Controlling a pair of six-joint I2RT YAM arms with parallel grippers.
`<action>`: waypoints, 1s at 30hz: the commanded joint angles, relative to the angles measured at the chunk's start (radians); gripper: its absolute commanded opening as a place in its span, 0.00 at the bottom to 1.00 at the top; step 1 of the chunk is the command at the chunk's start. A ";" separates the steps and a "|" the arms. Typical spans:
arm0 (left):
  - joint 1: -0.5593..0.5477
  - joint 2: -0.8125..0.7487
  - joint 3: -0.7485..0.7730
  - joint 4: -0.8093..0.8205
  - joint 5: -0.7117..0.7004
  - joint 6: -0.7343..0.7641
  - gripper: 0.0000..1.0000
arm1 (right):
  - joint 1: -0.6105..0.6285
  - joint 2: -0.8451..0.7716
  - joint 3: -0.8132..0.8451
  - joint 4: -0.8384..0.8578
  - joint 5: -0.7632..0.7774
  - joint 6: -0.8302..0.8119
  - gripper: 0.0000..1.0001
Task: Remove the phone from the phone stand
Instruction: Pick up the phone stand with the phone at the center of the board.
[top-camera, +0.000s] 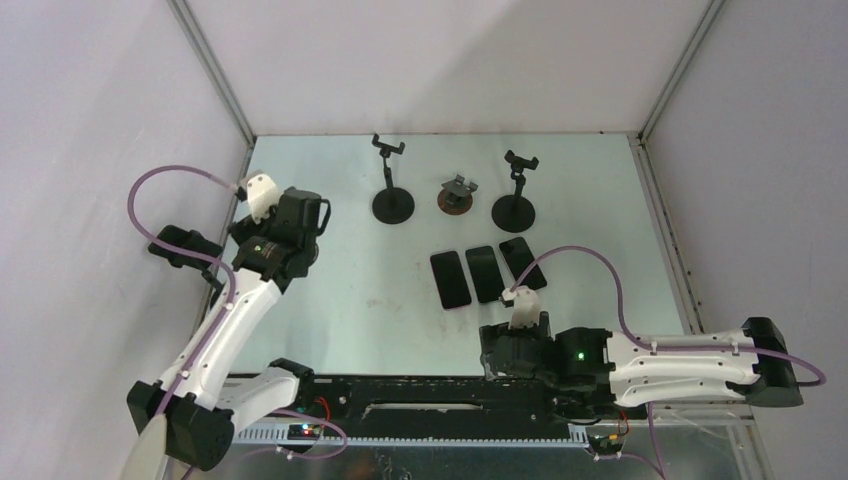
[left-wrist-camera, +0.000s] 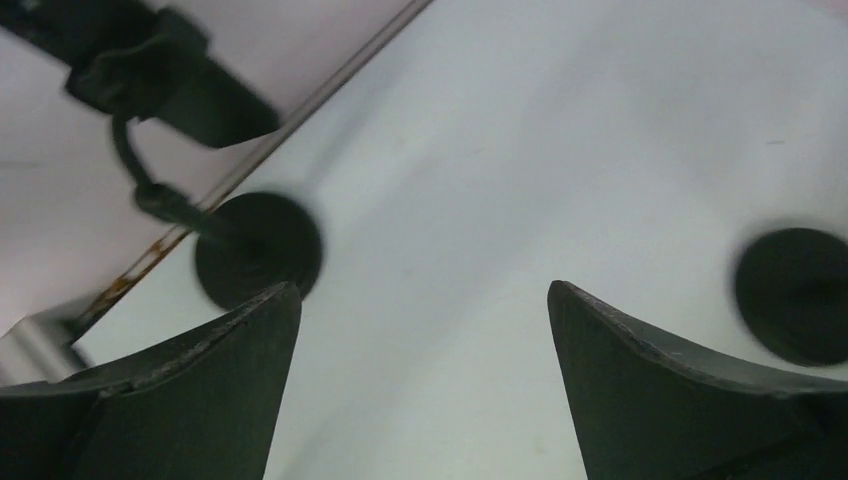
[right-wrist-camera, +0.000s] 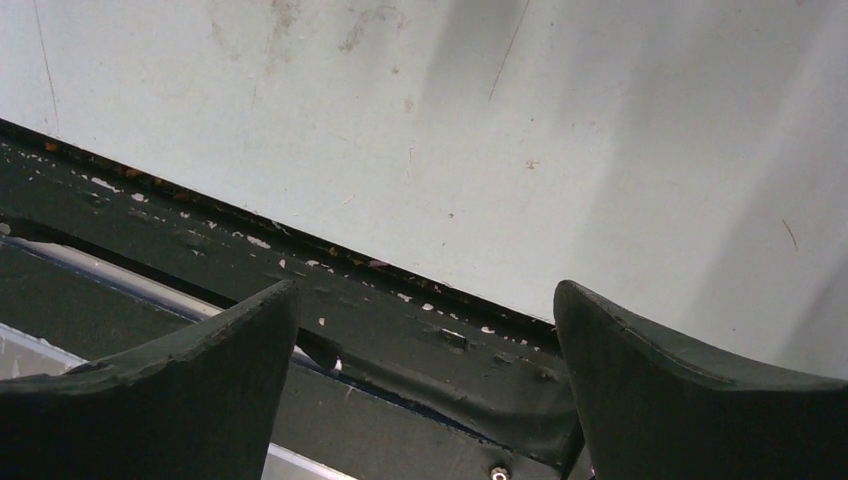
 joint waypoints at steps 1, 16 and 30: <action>0.080 -0.010 -0.037 -0.207 -0.087 -0.142 1.00 | -0.011 0.020 0.001 0.049 -0.004 -0.032 0.99; 0.585 -0.154 -0.164 -0.014 0.111 0.048 0.96 | -0.061 0.064 0.001 0.118 -0.127 -0.108 0.99; 0.769 -0.063 -0.150 0.151 0.281 0.199 0.83 | -0.070 0.110 0.001 0.184 -0.191 -0.109 0.99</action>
